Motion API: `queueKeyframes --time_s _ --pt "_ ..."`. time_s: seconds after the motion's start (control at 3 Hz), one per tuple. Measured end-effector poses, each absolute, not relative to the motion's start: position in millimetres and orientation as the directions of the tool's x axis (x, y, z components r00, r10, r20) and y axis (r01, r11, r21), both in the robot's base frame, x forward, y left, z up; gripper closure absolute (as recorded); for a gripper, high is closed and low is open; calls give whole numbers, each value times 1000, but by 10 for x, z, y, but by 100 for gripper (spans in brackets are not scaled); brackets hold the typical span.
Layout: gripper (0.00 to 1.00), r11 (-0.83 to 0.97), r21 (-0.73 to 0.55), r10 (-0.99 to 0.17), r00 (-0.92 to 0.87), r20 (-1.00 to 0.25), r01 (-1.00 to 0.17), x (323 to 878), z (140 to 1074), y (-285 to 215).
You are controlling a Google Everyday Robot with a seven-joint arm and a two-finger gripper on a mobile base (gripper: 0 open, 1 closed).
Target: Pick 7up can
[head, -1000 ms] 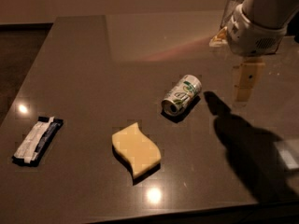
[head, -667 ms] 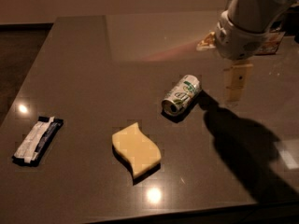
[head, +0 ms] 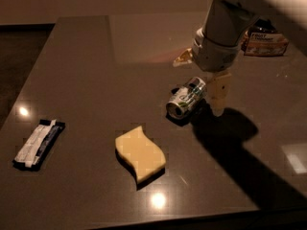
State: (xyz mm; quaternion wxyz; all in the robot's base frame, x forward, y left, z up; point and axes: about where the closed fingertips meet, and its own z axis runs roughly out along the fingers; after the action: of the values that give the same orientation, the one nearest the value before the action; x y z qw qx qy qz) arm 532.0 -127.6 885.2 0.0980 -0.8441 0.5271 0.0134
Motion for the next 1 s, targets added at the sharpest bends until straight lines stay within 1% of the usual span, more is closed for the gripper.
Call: queueKeyframes --time_s 0.33,0.67,1.0 --pt "0 -530 -101 -830 540 -140 -842 5302 8700 -1097" --pt "18 -596 -38 -791 594 -143 -802 5261 8565 -1009" --pt "49 -600 -21 -790 597 -139 -800 5262 8601 -1013"
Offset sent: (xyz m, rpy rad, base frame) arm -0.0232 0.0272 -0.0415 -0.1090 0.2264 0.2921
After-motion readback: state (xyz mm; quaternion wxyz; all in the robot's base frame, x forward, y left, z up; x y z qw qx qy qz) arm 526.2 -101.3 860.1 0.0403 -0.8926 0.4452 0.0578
